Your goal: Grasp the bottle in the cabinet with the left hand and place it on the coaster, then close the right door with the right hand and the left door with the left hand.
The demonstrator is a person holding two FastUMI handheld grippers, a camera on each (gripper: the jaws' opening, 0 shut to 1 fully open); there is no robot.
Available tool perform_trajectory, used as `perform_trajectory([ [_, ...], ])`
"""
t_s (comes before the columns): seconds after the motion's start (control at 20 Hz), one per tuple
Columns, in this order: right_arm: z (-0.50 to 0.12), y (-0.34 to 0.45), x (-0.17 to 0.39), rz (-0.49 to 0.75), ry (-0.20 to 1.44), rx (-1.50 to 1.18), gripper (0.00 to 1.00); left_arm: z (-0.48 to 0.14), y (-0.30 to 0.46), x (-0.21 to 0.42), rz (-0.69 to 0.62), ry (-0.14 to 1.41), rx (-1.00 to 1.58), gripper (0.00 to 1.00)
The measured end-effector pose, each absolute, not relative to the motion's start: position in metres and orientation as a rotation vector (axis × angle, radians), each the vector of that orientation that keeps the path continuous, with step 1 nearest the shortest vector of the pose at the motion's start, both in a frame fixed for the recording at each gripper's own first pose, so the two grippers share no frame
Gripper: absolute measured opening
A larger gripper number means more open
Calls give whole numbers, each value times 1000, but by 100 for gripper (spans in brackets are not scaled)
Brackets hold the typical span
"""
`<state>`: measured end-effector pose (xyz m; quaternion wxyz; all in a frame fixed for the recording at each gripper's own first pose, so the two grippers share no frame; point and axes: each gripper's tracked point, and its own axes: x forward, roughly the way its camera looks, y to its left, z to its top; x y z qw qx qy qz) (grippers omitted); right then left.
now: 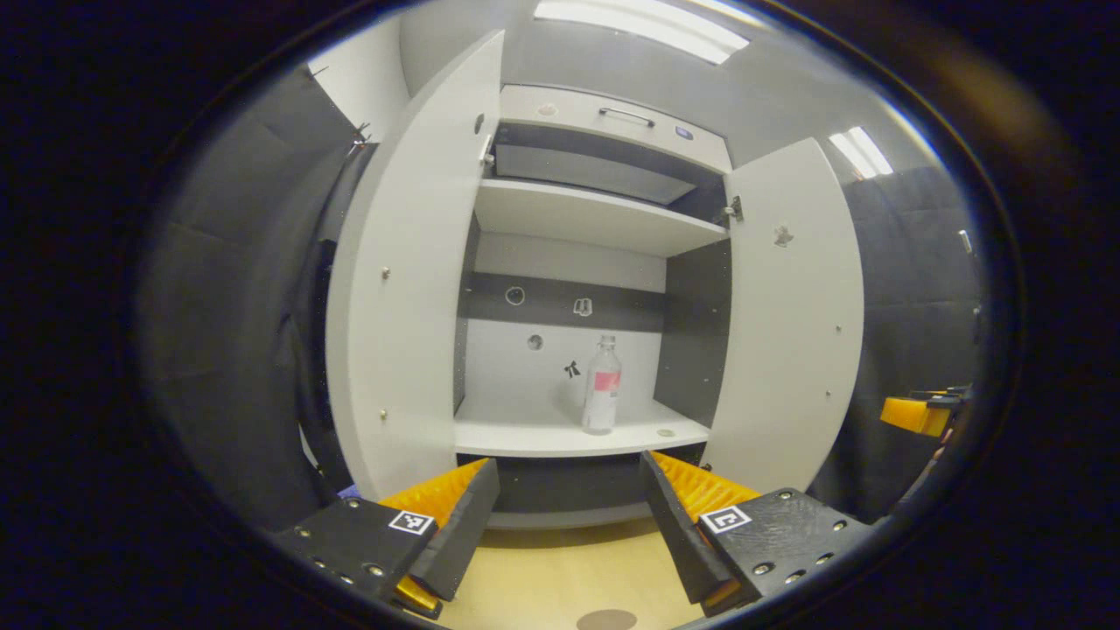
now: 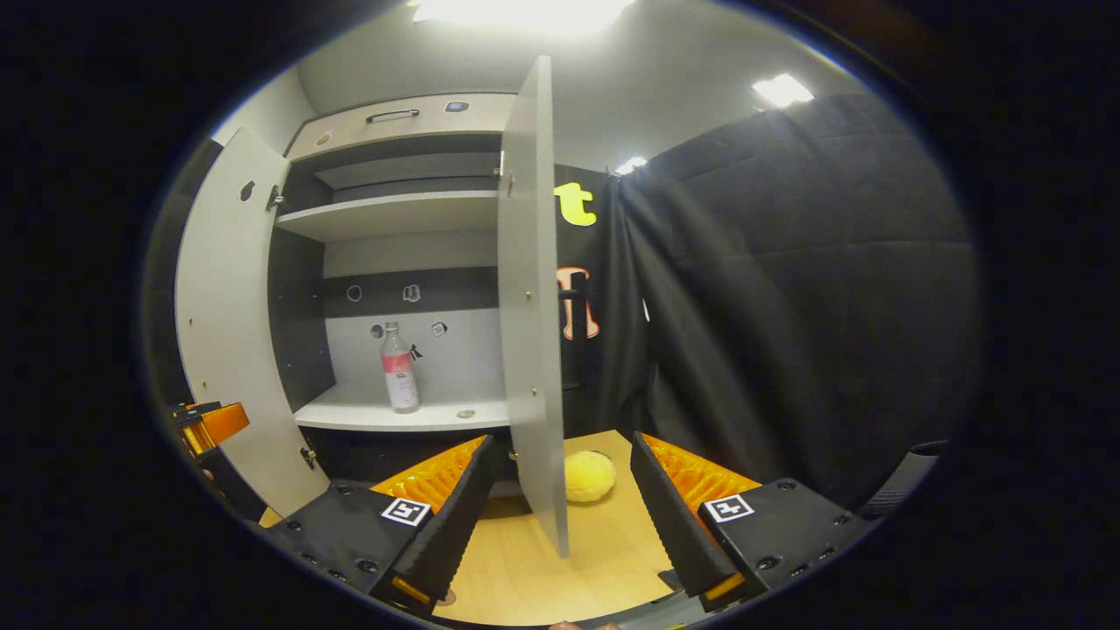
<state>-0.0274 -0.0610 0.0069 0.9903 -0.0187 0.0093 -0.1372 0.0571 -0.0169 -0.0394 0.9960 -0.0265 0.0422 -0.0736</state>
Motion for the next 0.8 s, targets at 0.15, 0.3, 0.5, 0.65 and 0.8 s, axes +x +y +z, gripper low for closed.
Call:
perform_trajectory([
  [0.15,8,-93,-33,-378,8,-24,98,-38,-40,79,-201,83,-58,94],
  [0.3,13,-120,-30,-449,-22,-15,98,-34,-55,113,-229,75,-48,94],
  [0.5,22,-153,-8,-499,-50,-24,97,-25,-68,168,-224,48,-9,94],
  [0.65,31,-178,14,-521,-68,-24,97,-18,-77,212,-218,29,5,94],
  [0.8,33,-197,36,-539,-72,-9,98,-8,-86,249,-206,26,29,94],
])
